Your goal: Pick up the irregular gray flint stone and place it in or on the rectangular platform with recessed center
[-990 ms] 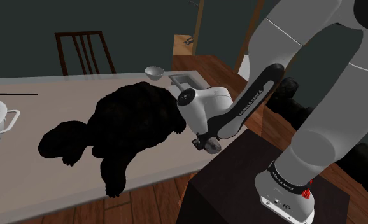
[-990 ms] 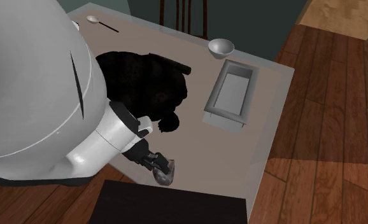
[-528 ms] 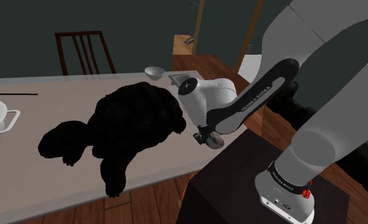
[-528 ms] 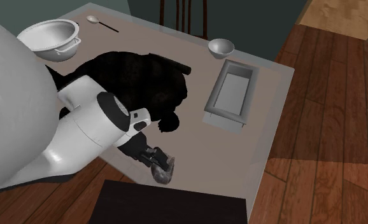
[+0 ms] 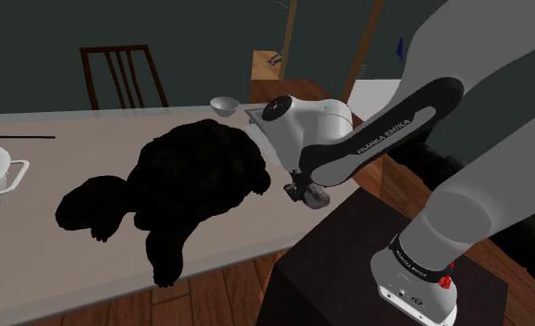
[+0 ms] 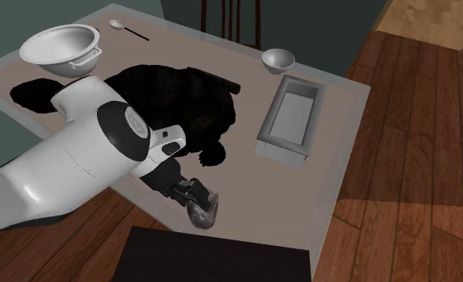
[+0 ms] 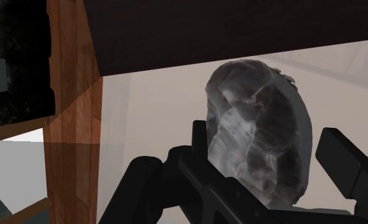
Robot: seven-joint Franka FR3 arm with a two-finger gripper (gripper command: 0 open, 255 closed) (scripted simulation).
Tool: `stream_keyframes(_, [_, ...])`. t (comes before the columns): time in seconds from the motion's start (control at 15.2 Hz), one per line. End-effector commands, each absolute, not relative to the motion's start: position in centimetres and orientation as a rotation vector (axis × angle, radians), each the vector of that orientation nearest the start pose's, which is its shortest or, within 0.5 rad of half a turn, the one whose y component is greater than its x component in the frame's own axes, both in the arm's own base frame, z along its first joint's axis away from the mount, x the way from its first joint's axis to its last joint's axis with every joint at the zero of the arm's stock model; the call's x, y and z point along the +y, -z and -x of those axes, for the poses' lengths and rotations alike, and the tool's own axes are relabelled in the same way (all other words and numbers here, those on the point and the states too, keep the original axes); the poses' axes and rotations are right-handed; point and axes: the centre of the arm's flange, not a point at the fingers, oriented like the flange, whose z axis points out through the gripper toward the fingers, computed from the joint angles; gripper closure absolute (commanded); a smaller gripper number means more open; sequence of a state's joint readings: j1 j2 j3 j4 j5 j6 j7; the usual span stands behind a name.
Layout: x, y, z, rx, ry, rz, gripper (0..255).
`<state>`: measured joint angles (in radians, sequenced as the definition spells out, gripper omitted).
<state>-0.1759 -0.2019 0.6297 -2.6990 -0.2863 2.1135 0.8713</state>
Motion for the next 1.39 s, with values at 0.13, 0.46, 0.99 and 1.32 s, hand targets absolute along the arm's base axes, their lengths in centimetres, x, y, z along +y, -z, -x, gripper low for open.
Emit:
stream_keyframes(0.13, [13.3,-28.0,-33.0,-0.326,0.19,-2.594,255])
stream_keyframes(0.46, [13.3,-30.6,-33.0,-0.326,0.19,-2.594,255])
stream_keyframes(0.99, [11.8,-33.5,-35.2,-0.326,0.19,-2.594,255])
stream_keyframes(1.32, [8.2,-33.7,-40.8,-0.326,0.19,-2.594,255])
